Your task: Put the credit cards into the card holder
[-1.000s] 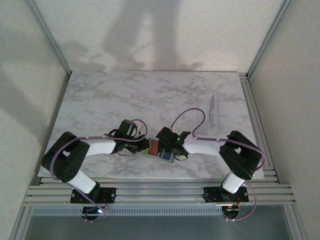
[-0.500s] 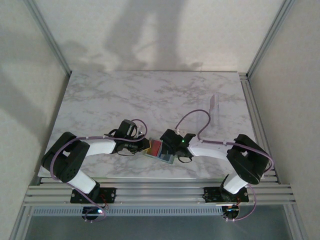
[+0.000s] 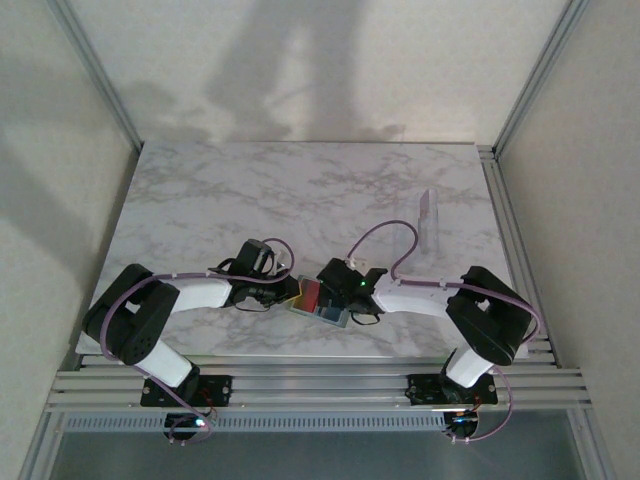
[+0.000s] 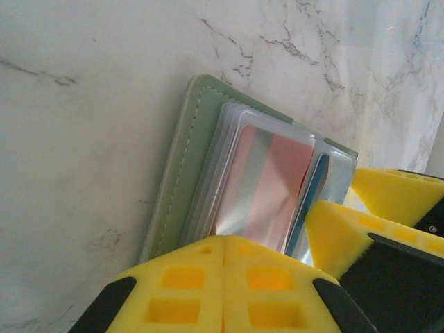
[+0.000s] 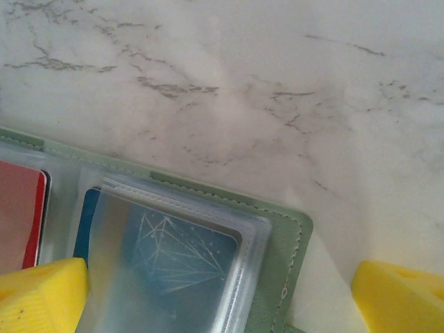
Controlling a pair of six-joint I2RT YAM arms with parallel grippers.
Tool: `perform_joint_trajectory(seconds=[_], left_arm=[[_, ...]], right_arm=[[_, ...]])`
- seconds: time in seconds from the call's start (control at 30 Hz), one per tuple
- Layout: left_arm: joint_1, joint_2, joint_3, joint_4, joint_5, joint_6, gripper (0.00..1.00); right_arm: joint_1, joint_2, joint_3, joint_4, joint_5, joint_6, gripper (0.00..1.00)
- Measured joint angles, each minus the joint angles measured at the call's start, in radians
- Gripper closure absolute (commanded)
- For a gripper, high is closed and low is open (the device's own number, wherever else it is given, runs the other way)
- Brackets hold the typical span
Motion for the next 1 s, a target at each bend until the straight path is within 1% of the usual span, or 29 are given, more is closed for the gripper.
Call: perform_joint_trajectory(seconds=[0.23,0.33,0.5,0.83,1.0], left_arm=[[0.0,0.0,0.0,0.0,0.0,-0.003,0.95],[0.0,0.0,0.0,0.0,0.0,-0.003,0.95],[0.0,0.0,0.0,0.0,0.0,-0.011,0.95],[0.0,0.0,0.0,0.0,0.0,-0.014,0.95],[0.0,0.0,0.0,0.0,0.0,-0.018,0.95]], right_arm=[[0.01,-0.033,-0.034,0.023,0.02,0.023,0.01],[0.011,-0.048,-0.04,0.004,0.013,0.018,0.01],[0.011,-0.024,-0.005,-0.018,-0.027,-0.029,0.01],[0.011,-0.016,-0.012,-0.001,-0.019,-0.025,0.01],[0.011,-0.039,-0.024,0.012,-0.031,-0.026,0.01]])
